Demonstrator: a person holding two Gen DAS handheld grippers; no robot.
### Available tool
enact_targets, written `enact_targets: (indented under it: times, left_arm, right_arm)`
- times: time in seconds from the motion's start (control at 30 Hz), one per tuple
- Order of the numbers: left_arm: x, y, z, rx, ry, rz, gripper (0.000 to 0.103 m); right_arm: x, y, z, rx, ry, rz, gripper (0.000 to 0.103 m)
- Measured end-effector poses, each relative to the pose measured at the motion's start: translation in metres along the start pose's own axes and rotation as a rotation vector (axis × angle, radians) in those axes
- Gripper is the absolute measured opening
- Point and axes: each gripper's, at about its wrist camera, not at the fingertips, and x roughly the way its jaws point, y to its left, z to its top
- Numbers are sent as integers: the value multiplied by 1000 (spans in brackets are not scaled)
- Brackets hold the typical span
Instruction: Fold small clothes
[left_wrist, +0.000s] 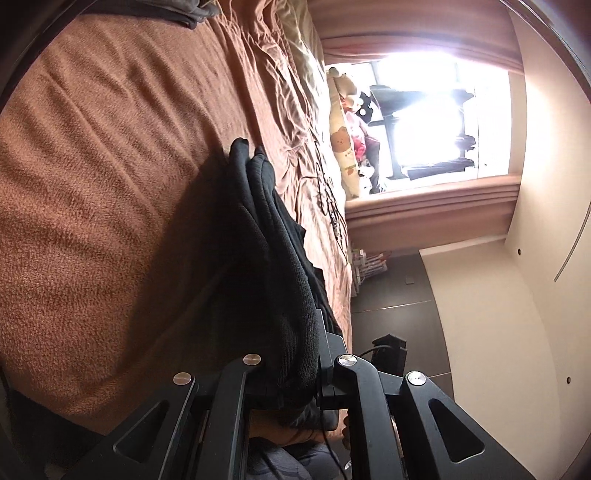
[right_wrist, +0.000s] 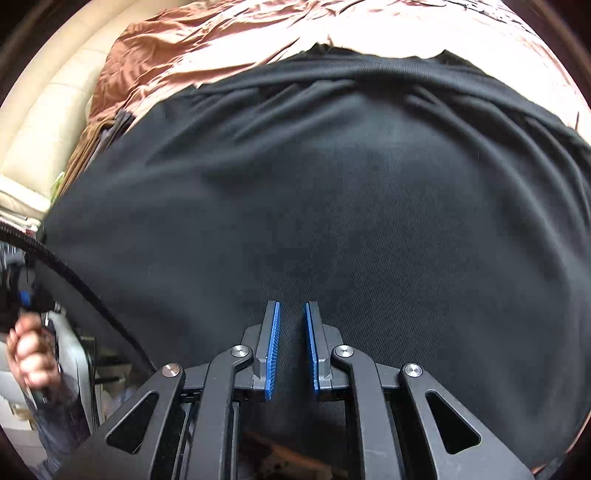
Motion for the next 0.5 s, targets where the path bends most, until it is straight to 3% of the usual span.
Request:
enact_targets:
  times: [0.4,0.5]
  left_arm:
    - [25,-55,9,71,36,-56,11]
    - [34,-71,10,96,51,-63,10]
  right_arm:
    - [-20,-16,-49,47,-36,78,9]
    - [-35,-16,-52,59,-84,67,9]
